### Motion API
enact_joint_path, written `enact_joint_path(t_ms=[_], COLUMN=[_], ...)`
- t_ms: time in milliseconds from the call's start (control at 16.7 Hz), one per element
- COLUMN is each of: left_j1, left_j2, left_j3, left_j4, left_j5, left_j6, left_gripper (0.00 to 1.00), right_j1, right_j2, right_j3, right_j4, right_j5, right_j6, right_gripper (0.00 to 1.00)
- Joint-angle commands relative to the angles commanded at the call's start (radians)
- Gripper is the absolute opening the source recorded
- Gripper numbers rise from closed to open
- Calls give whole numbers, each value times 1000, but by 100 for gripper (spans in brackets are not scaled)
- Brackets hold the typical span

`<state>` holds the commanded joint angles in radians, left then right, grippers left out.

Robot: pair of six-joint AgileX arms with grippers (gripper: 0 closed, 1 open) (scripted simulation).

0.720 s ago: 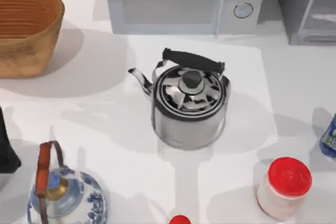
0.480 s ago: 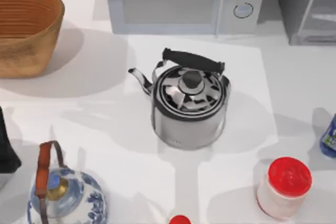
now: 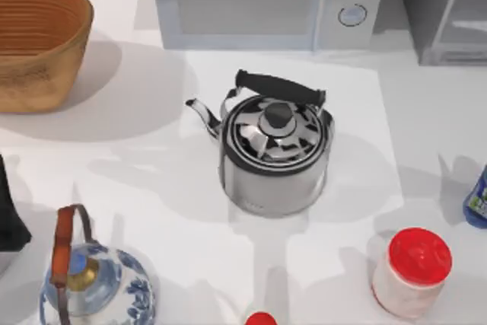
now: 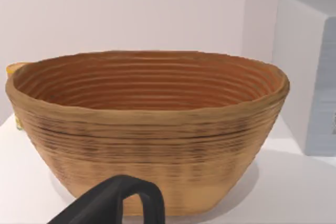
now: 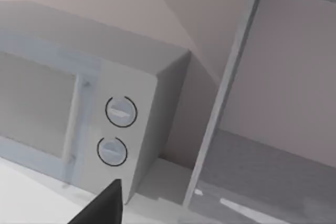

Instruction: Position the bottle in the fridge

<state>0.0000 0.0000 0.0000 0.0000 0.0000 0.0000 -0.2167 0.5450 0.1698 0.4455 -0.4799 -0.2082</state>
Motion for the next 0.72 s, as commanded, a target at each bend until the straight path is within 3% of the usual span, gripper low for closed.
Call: enact_joint_path(t_ms=[480,720], left_j1=[0,0], left_j2=[0,0], left_j3=[0,0], left_j4=[0,0], left_j5=[0,0], left_j6=[0,0], left_gripper=[100,100], right_j1=[-268,-378], right_j2=[900,1209], right_j3=[35,37], right_j4=[446,591], right_j5=[-582,-796], right_j6=[-263,-347], right_gripper=[100,100])
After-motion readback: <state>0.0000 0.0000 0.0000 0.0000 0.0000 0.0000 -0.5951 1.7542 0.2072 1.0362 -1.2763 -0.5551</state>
